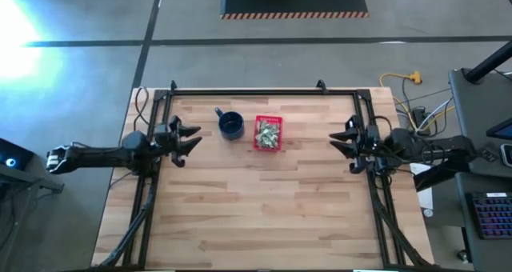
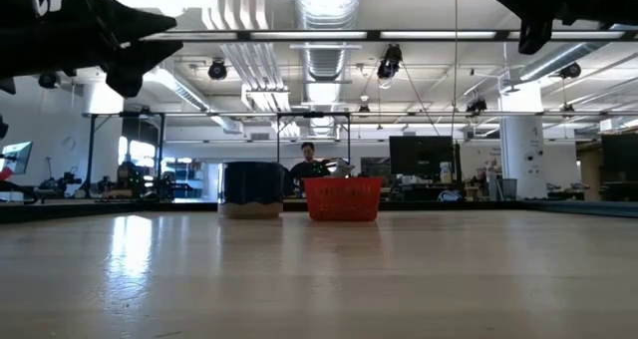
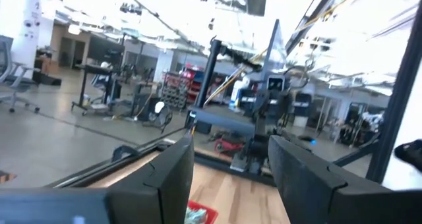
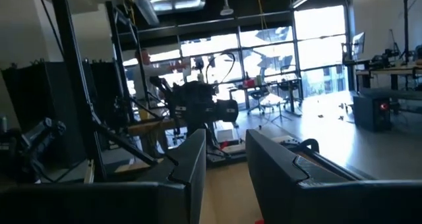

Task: Pick and place Stevia / Truvia into bins
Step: Return to Home Position

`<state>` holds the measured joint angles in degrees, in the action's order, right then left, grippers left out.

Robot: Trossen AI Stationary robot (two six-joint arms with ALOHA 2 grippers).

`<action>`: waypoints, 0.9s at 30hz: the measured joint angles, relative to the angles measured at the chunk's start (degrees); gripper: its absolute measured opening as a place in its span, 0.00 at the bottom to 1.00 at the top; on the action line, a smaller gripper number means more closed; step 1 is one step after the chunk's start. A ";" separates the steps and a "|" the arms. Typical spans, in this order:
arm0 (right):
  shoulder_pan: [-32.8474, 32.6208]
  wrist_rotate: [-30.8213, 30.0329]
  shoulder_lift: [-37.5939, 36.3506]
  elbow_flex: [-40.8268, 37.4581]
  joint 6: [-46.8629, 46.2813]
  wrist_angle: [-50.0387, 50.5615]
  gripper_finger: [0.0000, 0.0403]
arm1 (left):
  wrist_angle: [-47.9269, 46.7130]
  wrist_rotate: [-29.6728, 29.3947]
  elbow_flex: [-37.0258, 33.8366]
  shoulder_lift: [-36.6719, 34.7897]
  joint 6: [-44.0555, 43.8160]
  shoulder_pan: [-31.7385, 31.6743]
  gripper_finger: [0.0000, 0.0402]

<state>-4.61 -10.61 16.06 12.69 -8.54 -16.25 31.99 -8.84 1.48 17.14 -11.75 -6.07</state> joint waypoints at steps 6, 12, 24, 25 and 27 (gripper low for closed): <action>-2.09 -0.03 -5.99 -2.69 0.54 0.14 0.25 | -6.16 0.00 0.02 -5.49 -1.30 1.67 0.45; -3.34 -0.12 -11.70 -3.98 3.88 0.06 0.25 | -11.34 0.00 0.00 -11.48 -1.06 3.11 0.45; -3.32 -0.05 -16.08 -6.44 4.46 1.06 0.25 | -15.82 1.63 0.35 -15.45 0.06 3.69 0.45; -3.32 -0.07 -16.07 -6.47 4.28 1.27 0.25 | -16.82 2.27 0.31 -15.58 -0.31 3.79 0.45; -3.35 -0.07 -16.07 -6.49 3.04 3.58 0.25 | -19.50 2.94 0.31 -15.54 -2.16 3.94 0.45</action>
<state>-7.95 -10.68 -0.01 6.20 -5.50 -12.67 12.49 -5.90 1.78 1.61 -13.91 -2.13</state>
